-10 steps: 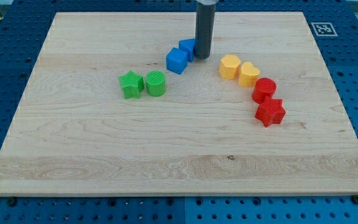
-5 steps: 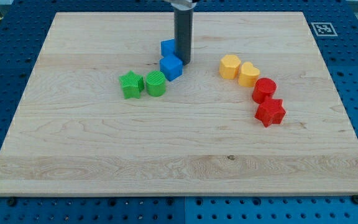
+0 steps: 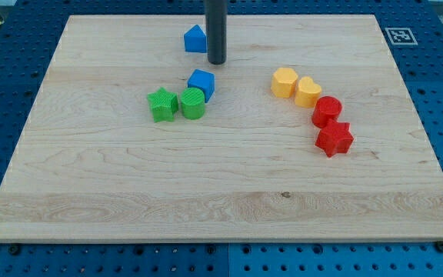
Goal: Move blue triangle towards top left
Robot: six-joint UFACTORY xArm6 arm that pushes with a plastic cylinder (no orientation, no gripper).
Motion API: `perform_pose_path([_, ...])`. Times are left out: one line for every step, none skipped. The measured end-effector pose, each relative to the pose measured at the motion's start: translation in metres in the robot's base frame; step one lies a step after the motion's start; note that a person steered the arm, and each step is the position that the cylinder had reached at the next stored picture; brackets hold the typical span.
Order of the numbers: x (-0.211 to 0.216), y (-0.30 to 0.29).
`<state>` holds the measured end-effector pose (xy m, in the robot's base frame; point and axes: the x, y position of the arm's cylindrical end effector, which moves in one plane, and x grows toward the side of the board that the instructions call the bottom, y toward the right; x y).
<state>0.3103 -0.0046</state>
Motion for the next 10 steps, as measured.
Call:
perform_pose_path([-0.027, -0.001])
perform_pose_path([-0.031, -0.022])
perform_pose_path([-0.031, -0.056])
perform_pose_path([-0.038, -0.088])
perform_pose_path([-0.038, -0.118])
perform_pose_path([-0.043, -0.139])
perform_pose_path([-0.051, -0.151])
perform_pose_path([-0.053, -0.157])
perform_pose_path([-0.053, -0.162])
perform_pose_path([-0.053, -0.157])
